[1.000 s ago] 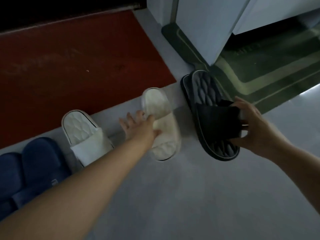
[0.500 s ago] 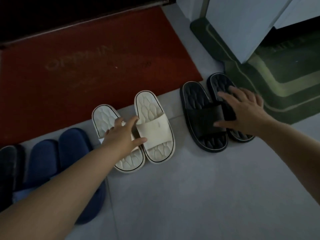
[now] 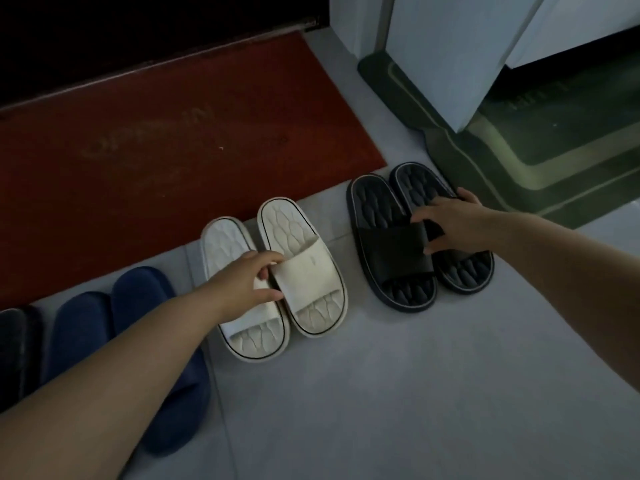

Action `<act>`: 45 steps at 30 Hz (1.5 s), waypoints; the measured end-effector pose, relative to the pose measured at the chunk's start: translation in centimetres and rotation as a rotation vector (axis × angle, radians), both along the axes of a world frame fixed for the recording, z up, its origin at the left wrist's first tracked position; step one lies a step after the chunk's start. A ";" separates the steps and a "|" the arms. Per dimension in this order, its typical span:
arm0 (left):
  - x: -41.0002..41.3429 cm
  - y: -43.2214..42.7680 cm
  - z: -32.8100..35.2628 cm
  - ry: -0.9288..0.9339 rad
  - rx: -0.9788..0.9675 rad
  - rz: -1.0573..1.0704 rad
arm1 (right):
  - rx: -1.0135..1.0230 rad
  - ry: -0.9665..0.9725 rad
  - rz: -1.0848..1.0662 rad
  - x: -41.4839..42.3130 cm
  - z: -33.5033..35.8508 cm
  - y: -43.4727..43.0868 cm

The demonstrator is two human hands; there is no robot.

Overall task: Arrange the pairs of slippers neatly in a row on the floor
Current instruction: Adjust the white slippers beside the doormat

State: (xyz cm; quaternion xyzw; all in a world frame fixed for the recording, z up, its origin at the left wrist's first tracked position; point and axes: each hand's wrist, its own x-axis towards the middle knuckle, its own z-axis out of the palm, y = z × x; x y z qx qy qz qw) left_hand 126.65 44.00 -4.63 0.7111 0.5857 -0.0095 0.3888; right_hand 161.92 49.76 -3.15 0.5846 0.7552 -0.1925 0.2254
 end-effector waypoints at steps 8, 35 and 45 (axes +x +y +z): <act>0.9 -0.7 -0.4 0.077 0.077 0.003 | -0.005 -0.100 0.070 -0.1 0.6 -1.0; 1.9 -0.8 0.2 0.034 0.049 -0.010 | 0.135 0.073 -0.108 0.5 -0.3 -1.0; 1.4 -0.4 1.2 0.099 0.079 -0.049 | 0.098 -0.093 0.015 -0.1 0.1 -2.1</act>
